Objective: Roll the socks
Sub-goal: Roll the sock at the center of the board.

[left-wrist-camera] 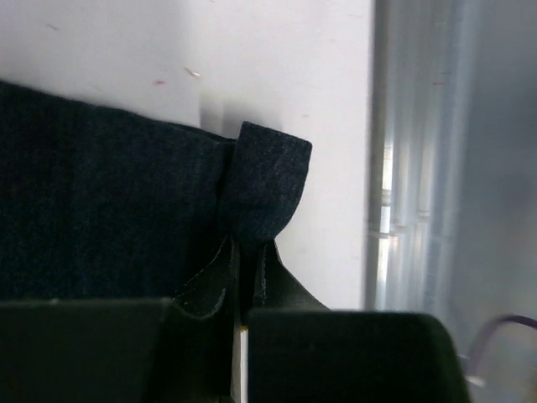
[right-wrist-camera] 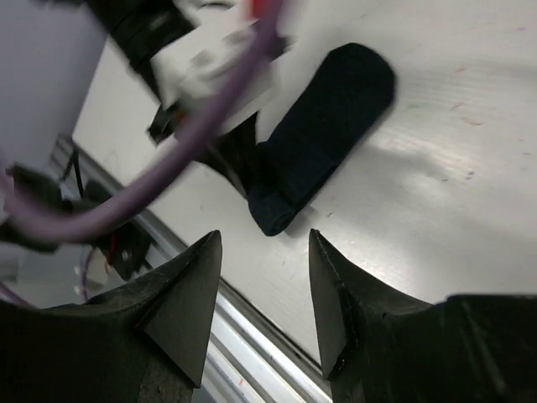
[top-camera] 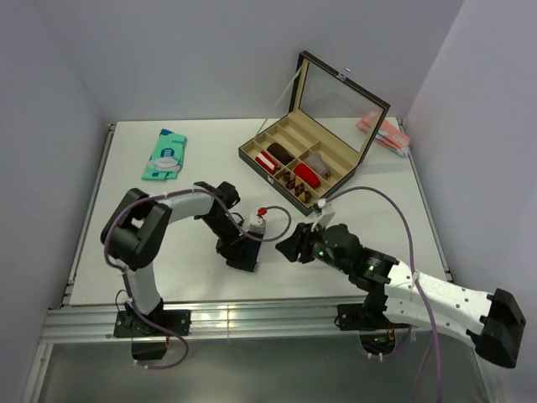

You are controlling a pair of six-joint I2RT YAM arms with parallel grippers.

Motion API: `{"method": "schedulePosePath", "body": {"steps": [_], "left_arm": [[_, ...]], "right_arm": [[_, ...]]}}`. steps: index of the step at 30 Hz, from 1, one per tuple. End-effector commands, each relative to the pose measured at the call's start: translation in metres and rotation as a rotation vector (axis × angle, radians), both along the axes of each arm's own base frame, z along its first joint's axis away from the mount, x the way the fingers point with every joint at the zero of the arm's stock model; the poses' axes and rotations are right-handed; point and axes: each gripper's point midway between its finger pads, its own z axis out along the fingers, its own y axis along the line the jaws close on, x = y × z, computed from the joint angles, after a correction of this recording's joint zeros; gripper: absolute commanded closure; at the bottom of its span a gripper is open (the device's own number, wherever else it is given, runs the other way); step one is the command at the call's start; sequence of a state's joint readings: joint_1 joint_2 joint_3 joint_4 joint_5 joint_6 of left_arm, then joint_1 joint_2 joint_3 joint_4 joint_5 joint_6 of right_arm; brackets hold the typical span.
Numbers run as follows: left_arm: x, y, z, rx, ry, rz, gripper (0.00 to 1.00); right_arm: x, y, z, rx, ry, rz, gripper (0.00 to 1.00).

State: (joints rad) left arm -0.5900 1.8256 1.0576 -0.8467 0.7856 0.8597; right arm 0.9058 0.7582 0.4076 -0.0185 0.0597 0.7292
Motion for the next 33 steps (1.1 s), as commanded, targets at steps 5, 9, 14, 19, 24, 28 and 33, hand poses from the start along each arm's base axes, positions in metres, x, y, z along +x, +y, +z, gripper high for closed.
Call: {"method": "schedulePosePath", "body": {"steps": [5, 9, 14, 19, 24, 28, 33], "left_arm": [[-0.056, 0.044, -0.021, 0.224, 0.421, -0.090, 0.95], [-0.056, 0.049, -0.032, 0.267, 0.432, -0.076, 0.95], [-0.053, 0.049, -0.036, 0.285, 0.450, -0.051, 0.94], [-0.047, 0.048, -0.037, 0.286, 0.430, -0.029, 0.94], [-0.042, 0.045, -0.038, 0.277, 0.432, -0.018, 0.93], [-0.040, 0.044, -0.039, 0.275, 0.427, -0.012, 0.93], [-0.039, 0.042, -0.039, 0.269, 0.425, -0.009, 0.93]], "right_arm": [[-0.020, 0.049, 0.009, -0.254, -0.253, 0.148, 0.47], [-0.042, 0.090, -0.018, -0.405, -0.279, 0.294, 0.47], [-0.052, 0.118, -0.045, -0.483, -0.279, 0.402, 0.46], [-0.061, 0.137, -0.060, -0.486, -0.262, 0.482, 0.46], [-0.075, 0.155, -0.069, -0.481, -0.250, 0.549, 0.45], [-0.080, 0.161, -0.072, -0.488, -0.249, 0.560, 0.45], [-0.088, 0.169, -0.080, -0.506, -0.236, 0.590, 0.45]]}}
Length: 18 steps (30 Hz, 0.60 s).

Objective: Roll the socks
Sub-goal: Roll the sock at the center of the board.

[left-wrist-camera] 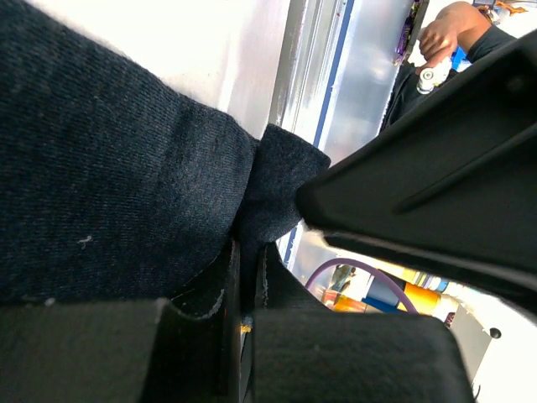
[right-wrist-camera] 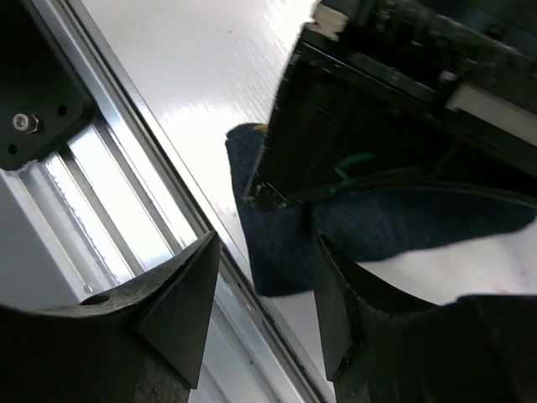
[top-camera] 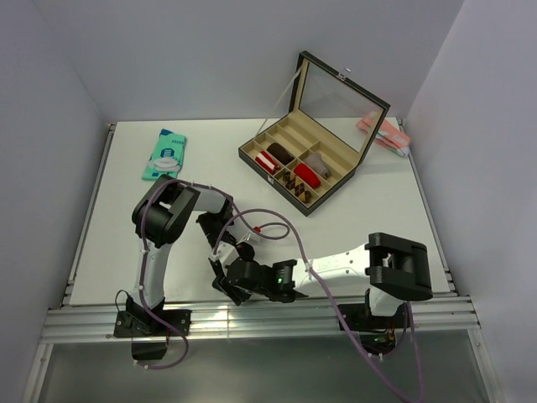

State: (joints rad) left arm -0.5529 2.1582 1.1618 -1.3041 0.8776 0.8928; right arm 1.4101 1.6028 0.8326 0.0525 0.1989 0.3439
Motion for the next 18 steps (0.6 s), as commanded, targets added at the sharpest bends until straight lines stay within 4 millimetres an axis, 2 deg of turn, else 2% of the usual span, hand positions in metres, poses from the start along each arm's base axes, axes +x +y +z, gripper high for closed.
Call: {"method": "schedulePosePath", "body": {"steps": [1, 9, 12, 15, 16, 18], "left_arm": [[0.027, 0.005, -0.035, -0.029, -0.173, -0.078, 0.93], [0.026, 0.005, -0.035, -0.033, -0.173, -0.075, 0.91], [0.026, 0.005, -0.034, -0.041, -0.170, -0.077, 0.86], [0.025, 0.003, -0.030, -0.050, -0.146, -0.068, 0.80], [0.026, 0.002, -0.030, -0.058, -0.155, -0.062, 0.80], [0.032, -0.003, -0.025, -0.071, -0.186, -0.040, 0.80]], "right_arm": [[-0.002, 0.019, 0.007, 0.026, -0.019, 0.016, 0.45], [0.002, 0.011, -0.015, -0.032, -0.028, -0.022, 0.49], [0.003, 0.009, -0.021, -0.044, -0.030, -0.032, 0.58], [0.003, 0.006, -0.028, -0.049, -0.018, -0.037, 0.77], [0.002, 0.005, -0.030, -0.053, -0.016, -0.037, 0.87], [0.002, 0.003, -0.033, -0.044, 0.000, -0.045, 0.94]]}}
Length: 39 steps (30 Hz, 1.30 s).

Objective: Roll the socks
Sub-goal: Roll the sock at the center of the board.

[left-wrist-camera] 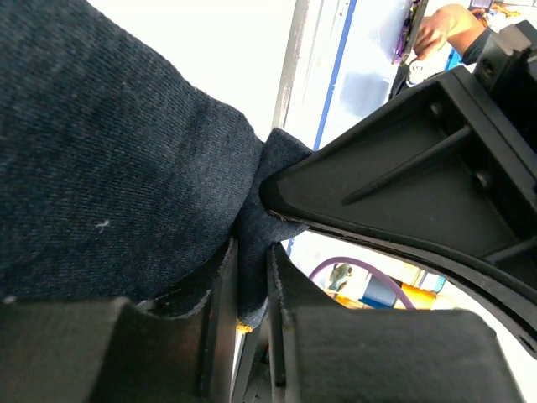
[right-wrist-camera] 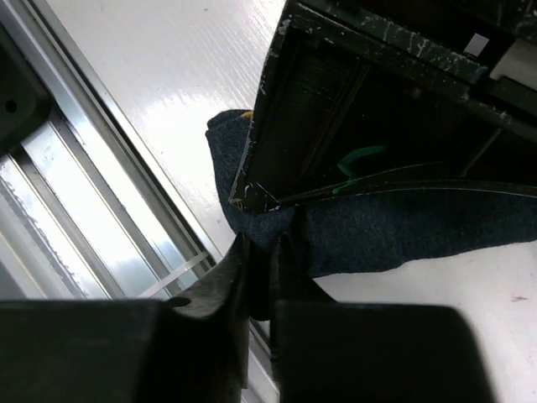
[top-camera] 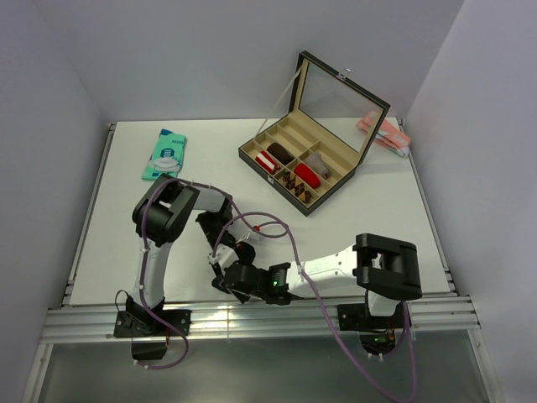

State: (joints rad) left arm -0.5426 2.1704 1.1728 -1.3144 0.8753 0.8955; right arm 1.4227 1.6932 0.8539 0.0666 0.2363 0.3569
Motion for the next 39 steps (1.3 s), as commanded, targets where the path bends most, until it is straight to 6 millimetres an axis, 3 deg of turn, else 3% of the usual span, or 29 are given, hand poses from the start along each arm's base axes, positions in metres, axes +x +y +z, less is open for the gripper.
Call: {"method": "schedulePosePath", "body": {"steps": [1, 8, 9, 15, 20, 22, 23, 27, 31, 33, 34, 36, 39], "left_arm": [[0.030, -0.007, -0.022, -0.092, -0.203, -0.036, 0.77], [0.040, -0.016, 0.015, -0.205, -0.280, -0.007, 0.63], [0.042, -0.017, 0.019, -0.212, -0.306, 0.001, 0.54], [0.064, -0.015, 0.026, -0.193, -0.443, 0.105, 0.59], [0.112, -0.004, 0.045, -0.231, -0.573, 0.310, 0.63], [0.128, 0.003, 0.063, -0.241, -0.617, 0.394, 0.64], [0.145, 0.011, 0.069, -0.248, -0.681, 0.445, 0.65], [0.179, 0.033, 0.102, -0.205, -0.945, 0.584, 0.61], [0.177, 0.048, 0.127, -0.204, -1.189, 0.620, 0.51], [0.174, 0.053, 0.126, -0.200, -1.289, 0.593, 0.45], [0.174, 0.056, 0.125, -0.194, -1.328, 0.586, 0.42], [0.172, 0.059, 0.121, -0.188, -1.434, 0.547, 0.33], [0.167, 0.059, 0.115, -0.181, -1.528, 0.501, 0.20]], "right_arm": [[0.001, -0.002, -0.010, 0.015, 0.013, -0.026, 0.98], [0.006, -0.011, -0.007, 0.072, 0.066, -0.030, 1.00], [0.008, -0.013, -0.008, 0.071, 0.070, -0.034, 1.00], [0.011, -0.018, -0.005, 0.120, 0.123, -0.033, 1.00], [0.017, -0.026, 0.000, 0.180, 0.192, -0.036, 1.00], [0.015, -0.027, 0.002, 0.199, 0.233, -0.019, 1.00], [0.016, -0.028, 0.002, 0.202, 0.244, -0.018, 1.00], [0.023, -0.029, 0.005, 0.217, 0.309, -0.020, 1.00], [0.023, -0.026, 0.003, 0.214, 0.440, 0.009, 1.00], [0.024, -0.023, -0.003, 0.181, 0.505, 0.009, 1.00], [0.032, -0.014, 0.006, 0.199, 0.529, 0.020, 1.00], [0.031, -0.019, -0.009, 0.126, 0.607, 0.003, 1.00], [0.037, -0.014, -0.004, 0.121, 0.696, 0.007, 1.00]]}}
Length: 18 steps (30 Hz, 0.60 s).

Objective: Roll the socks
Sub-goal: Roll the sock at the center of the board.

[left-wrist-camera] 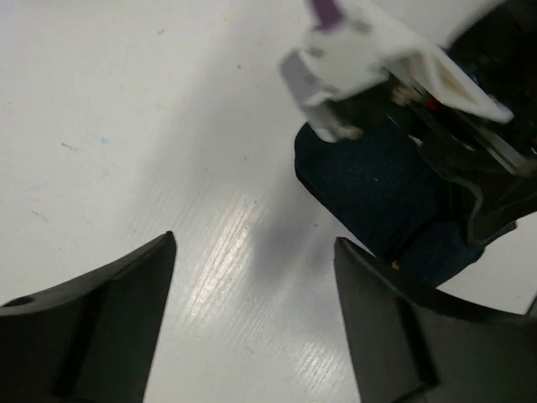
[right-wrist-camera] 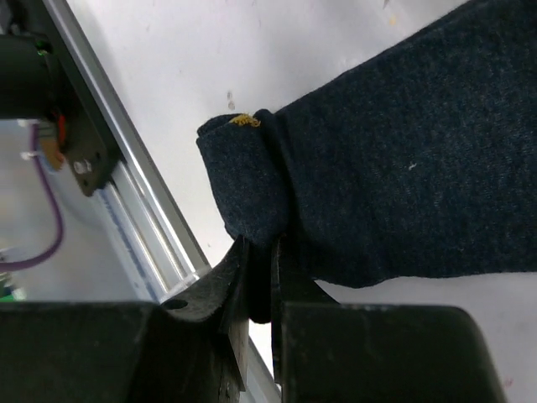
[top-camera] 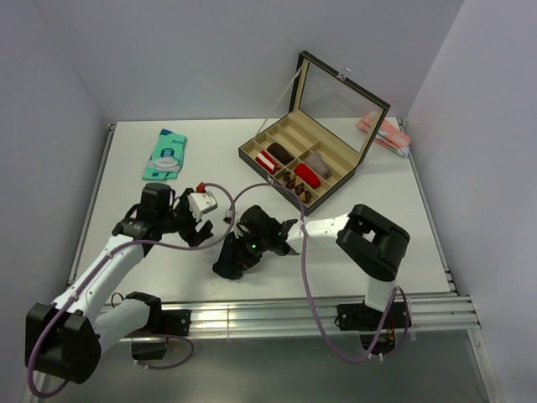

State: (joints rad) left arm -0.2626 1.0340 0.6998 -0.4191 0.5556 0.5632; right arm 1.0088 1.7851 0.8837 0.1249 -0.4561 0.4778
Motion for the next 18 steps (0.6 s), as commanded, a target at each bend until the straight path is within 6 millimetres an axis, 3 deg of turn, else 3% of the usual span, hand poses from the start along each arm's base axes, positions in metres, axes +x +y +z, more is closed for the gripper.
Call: {"method": "schedulePosePath", "body": {"steps": [1, 3, 6, 8, 11, 14, 18], "left_arm": [[0.018, 0.005, 0.007, 0.064, -0.193, 0.030, 0.16], [0.024, 0.008, 0.005, 0.081, -0.207, 0.064, 0.01], [0.034, 0.008, 0.003, 0.105, -0.152, 0.097, 0.01], [0.031, 0.005, -0.003, 0.121, -0.076, 0.071, 0.00], [0.006, -0.002, -0.018, 0.124, -0.064, -0.072, 0.01], [-0.009, -0.006, -0.029, 0.166, -0.189, -0.135, 0.00], [-0.042, -0.026, -0.034, 0.151, -0.291, -0.287, 0.01]], "right_arm": [[-0.004, -0.007, 0.000, -0.043, 0.165, 0.033, 1.00], [0.001, -0.010, -0.003, -0.048, 0.216, 0.019, 1.00], [0.017, -0.015, -0.011, -0.083, 0.247, -0.016, 1.00], [0.024, -0.013, -0.012, -0.072, 0.280, -0.023, 1.00], [0.028, -0.011, -0.016, -0.061, 0.354, -0.033, 1.00], [0.032, -0.013, -0.022, -0.072, 0.397, -0.048, 1.00], [0.044, -0.017, -0.025, -0.079, 0.437, -0.088, 1.00]]}}
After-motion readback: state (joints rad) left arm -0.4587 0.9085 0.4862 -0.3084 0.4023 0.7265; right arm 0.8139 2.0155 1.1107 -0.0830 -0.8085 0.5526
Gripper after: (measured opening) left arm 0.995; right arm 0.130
